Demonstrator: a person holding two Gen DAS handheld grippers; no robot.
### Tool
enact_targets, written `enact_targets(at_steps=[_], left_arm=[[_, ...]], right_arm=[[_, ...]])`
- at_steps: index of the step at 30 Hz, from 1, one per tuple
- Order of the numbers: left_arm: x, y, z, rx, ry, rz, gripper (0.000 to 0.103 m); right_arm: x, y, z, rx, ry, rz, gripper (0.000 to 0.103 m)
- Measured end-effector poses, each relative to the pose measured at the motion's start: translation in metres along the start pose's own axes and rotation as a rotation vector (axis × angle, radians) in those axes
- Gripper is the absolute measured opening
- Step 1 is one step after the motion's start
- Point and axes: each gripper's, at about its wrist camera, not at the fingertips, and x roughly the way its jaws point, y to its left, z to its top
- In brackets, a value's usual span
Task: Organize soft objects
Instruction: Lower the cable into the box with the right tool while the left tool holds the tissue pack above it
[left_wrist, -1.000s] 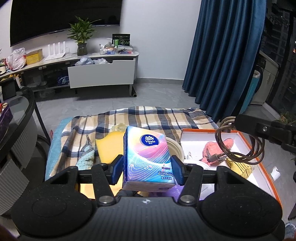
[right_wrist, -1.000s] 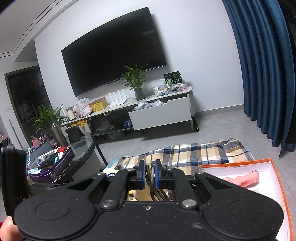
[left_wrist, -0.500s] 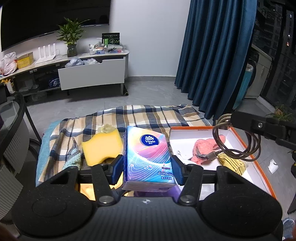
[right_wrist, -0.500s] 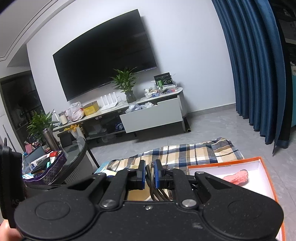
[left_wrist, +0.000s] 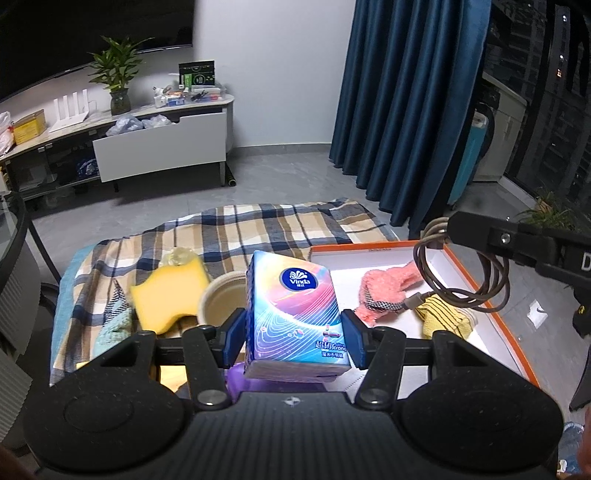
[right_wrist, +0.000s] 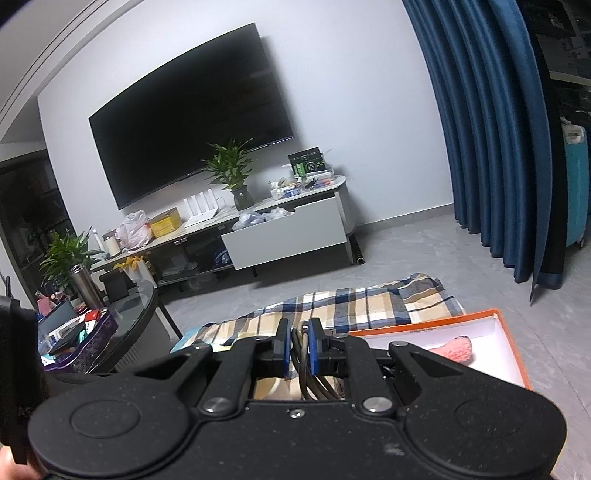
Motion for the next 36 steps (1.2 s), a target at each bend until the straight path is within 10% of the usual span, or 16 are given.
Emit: enact_targets(at_steps=[36], left_arm=[[0.041, -0.051, -0.002, 0.073, 0.089, -0.110, 0.056]], right_arm=[[-0.014, -0.083, -0.009, 0.118, -0.011, -0.151, 0.013]])
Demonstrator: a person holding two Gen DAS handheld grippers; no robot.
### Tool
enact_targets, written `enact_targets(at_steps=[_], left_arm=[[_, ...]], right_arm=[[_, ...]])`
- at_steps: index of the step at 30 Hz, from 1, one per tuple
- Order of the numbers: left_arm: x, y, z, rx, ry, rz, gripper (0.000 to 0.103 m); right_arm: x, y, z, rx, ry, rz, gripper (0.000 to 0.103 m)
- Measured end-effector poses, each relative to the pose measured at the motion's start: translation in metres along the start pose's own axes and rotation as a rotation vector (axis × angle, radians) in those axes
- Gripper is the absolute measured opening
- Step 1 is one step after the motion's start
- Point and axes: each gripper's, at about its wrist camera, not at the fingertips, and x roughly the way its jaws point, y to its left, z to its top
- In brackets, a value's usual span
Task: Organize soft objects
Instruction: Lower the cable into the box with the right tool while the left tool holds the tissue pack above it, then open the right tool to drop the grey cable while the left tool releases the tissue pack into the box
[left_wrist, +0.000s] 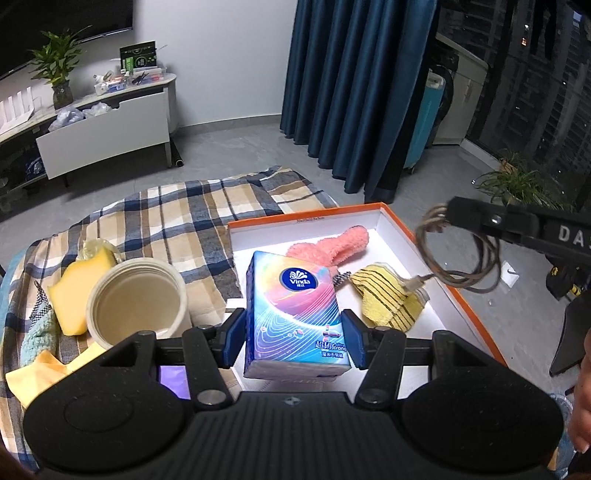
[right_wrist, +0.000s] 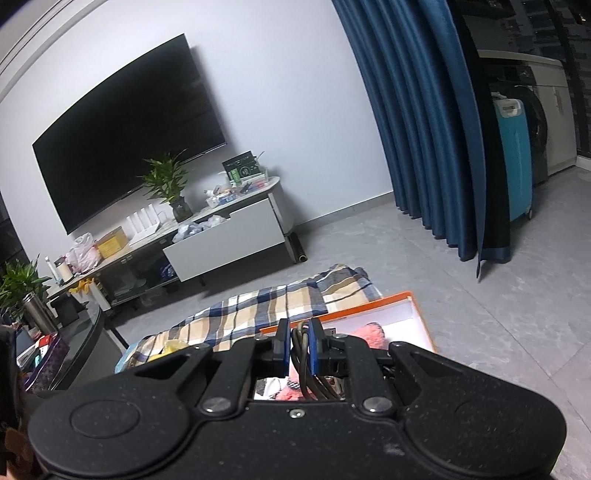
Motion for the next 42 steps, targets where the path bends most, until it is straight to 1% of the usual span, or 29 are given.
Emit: enact_targets(at_steps=[10, 15, 21, 32, 42], left_arm=[[-0.013, 0.022, 0.011, -0.056, -0.043, 0.031, 0.056], [-0.015, 0.025, 0.014, -0.072, -0.054, 0.033, 0.056], [-0.012, 0.020, 0.011, -0.059, -0.044, 0.014, 0.056], [0.002, -0.003, 0.000, -0.015, 0.000, -0.033, 0.056], [0.013, -0.018, -0.005, 0.009, 0.031, -0.054, 0.056]], right_arm=[[-0.007, -0.013, 0.003, 0.015, -0.018, -0.026, 0.012], [-0.008, -0.014, 0.003, 0.019, -0.020, -0.027, 0.013], [-0.009, -0.017, 0.003, 0.020, -0.020, -0.028, 0.013], [-0.004, -0.020, 0.002, 0.026, -0.010, -0.025, 0.013], [0.006, -0.023, 0.007, 0.014, 0.001, -0.026, 0.013]])
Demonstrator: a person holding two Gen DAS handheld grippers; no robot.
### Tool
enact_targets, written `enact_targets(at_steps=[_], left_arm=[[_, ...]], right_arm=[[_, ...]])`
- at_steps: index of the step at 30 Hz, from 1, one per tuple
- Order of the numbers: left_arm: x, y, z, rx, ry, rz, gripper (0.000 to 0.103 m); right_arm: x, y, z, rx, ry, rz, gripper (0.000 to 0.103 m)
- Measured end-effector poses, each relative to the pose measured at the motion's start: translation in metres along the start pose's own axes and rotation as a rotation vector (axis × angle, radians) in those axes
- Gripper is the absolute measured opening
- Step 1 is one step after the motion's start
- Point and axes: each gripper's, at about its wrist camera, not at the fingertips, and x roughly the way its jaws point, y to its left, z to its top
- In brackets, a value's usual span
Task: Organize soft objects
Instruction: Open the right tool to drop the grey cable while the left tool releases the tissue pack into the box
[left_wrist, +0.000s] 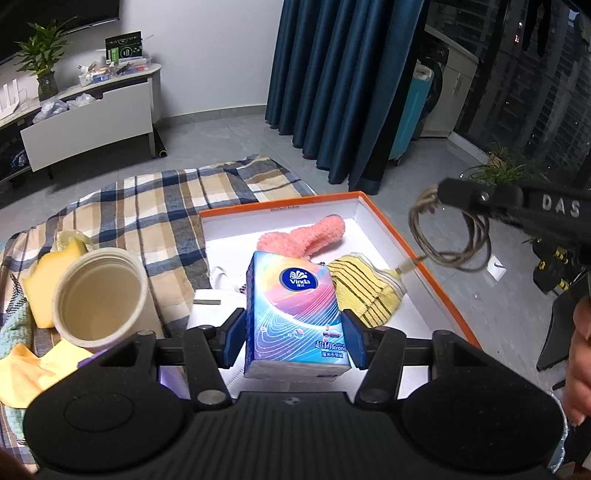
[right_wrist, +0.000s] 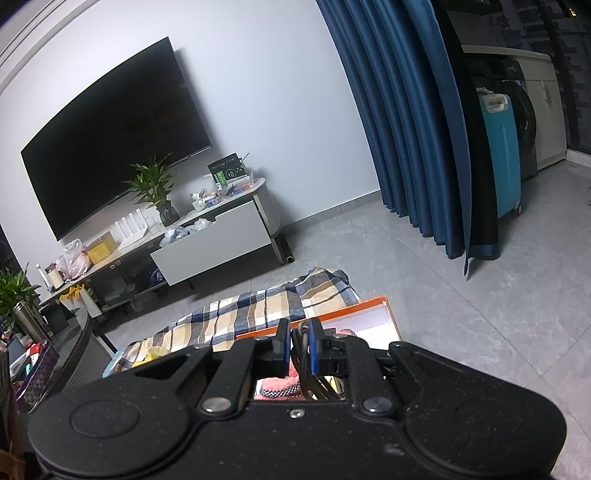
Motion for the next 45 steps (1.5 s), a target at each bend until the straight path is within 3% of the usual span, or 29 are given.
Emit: enact_targets(at_steps=[17, 45], left_arm=[[0.020, -0.012, 0.002, 0.011, 0.037, -0.022, 0.056], [0.038, -0.027, 0.006, 0.032, 0.051, -0.059, 0.056]], right_arm=[[0.031, 0.004, 0.007, -0.049, 0.024, 0.004, 0.013], [0.069, 0.004, 0.010, -0.107, 0.064, -0.069, 0.013]])
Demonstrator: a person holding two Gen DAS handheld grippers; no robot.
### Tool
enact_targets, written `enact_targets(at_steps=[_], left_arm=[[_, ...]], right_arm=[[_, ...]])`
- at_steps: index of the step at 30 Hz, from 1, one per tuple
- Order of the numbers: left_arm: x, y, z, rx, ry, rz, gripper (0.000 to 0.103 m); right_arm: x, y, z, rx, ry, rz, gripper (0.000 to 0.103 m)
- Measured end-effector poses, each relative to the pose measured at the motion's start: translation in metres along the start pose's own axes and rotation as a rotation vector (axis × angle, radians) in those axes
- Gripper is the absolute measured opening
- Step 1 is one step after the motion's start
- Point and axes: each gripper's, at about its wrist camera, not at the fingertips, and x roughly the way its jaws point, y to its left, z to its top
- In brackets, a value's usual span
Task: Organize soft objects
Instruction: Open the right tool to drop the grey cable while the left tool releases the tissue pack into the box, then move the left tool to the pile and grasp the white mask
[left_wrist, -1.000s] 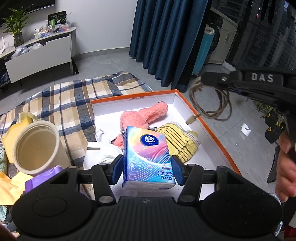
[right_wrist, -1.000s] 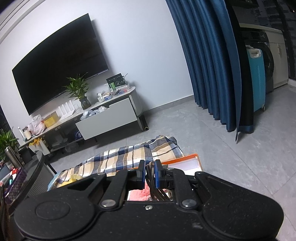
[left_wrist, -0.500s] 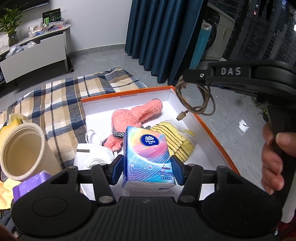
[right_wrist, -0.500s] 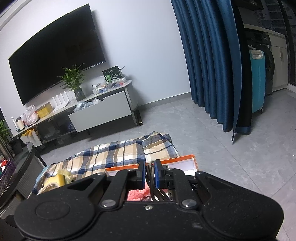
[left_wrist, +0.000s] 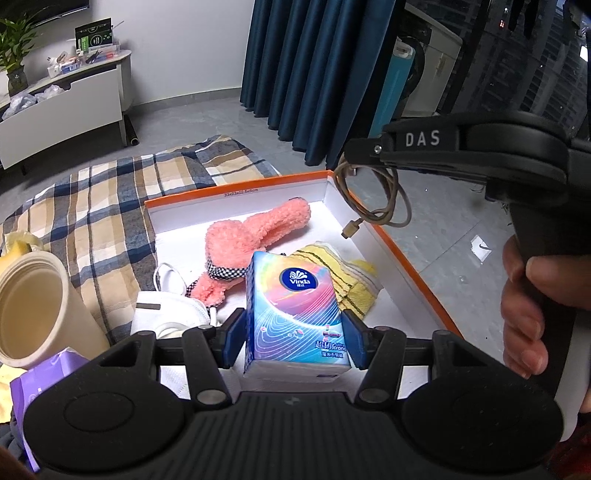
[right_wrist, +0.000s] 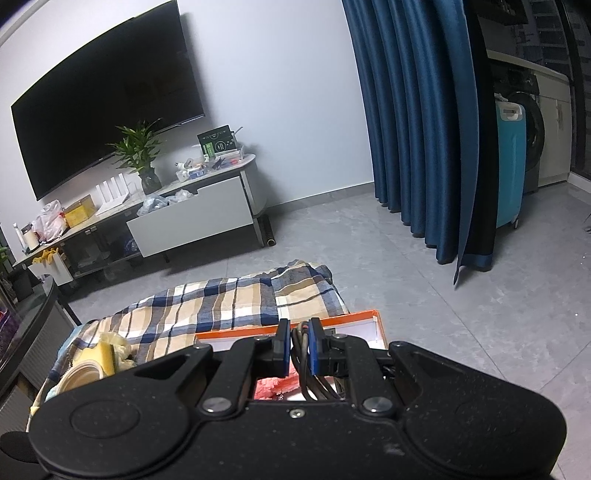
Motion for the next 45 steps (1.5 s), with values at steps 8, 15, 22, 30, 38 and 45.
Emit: enact_targets(at_steps=[8, 15, 22, 30, 38, 45], left_arm=[[-0.003, -0.002, 0.002, 0.003, -0.023, -0.034, 0.079], [-0.021, 0.020, 0.004, -0.062, -0.062, 0.005, 0.083], [-0.059, 0.061, 0.003, -0.177, -0.146, 0.091, 0.086], [-0.106, 0.102, -0.015, -0.286, -0.230, 0.191, 0.090], [-0.139, 0.138, -0.041, -0.383, -0.268, 0.259, 0.091], [-0.159, 0.174, -0.062, -0.491, -0.287, 0.336, 0.093]], right_arm=[[0.000, -0.002, 0.000, -0.004, -0.001, -0.014, 0.041], [-0.017, -0.001, -0.004, 0.029, -0.039, 0.037, 0.079], [-0.015, 0.018, -0.018, 0.045, -0.058, 0.194, 0.082], [0.042, 0.074, -0.054, 0.086, -0.088, 0.159, 0.082], [0.090, 0.110, -0.084, -0.004, -0.092, -0.210, 0.081], [0.126, 0.131, -0.101, -0.236, -0.001, -0.463, 0.061]])
